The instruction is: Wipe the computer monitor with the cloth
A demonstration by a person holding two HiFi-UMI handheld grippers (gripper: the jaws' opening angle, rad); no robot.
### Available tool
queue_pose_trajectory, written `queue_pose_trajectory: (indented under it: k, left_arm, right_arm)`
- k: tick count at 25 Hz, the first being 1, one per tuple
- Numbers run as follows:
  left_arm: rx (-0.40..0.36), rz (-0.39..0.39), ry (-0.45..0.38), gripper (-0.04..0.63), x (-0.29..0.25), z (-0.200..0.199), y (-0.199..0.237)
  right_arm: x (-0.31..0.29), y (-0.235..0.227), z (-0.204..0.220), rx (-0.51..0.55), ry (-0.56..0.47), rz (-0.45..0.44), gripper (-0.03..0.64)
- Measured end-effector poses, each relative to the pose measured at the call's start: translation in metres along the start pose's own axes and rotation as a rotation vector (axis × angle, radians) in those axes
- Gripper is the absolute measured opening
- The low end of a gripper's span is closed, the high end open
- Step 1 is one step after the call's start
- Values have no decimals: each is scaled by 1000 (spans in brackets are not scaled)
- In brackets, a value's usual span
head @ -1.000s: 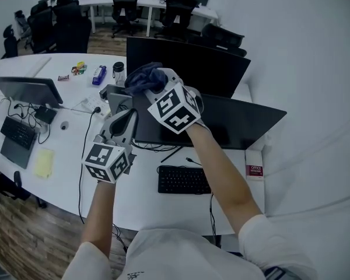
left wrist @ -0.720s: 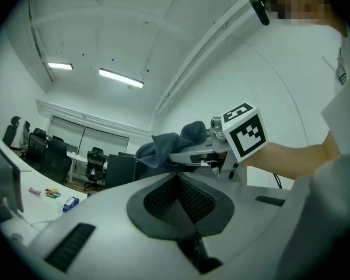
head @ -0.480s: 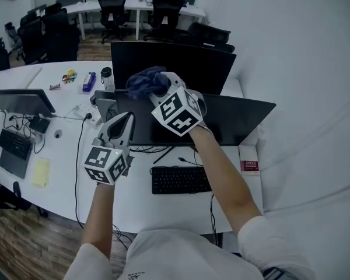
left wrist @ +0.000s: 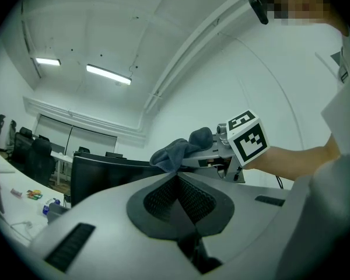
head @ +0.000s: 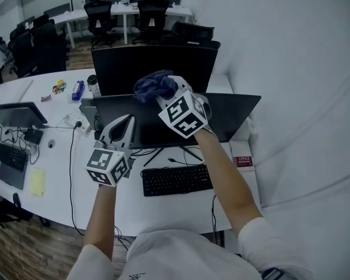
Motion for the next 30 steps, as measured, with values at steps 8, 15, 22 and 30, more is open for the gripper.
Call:
queue_pose_trajectory:
  k: [8,15,22,30]
  left_arm:
    - [-10,31,8,6,-25,2,-32]
    - [-4,63,12,6,-46,4,-61]
    - [-5,84,22,6,-69,8,-88]
    - [-14,100,28,6,-86,11,-114]
  right_arm:
    - [31,-31,37,-27,23,50,104]
    - [57,-51,63,-39,33,83,104]
    - [79,-76,91,-57,44,122,104]
    - [108,-100,121,-82,50,164,104]
Point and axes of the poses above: the fingertips, and each gripper's own axes: x backward along the fingers, y to its left, z out of its underside, the point moved 3 cm from there along x, backward along the fingers, and after that the axes turned 4 degrees about z, right-handed, at the moved point
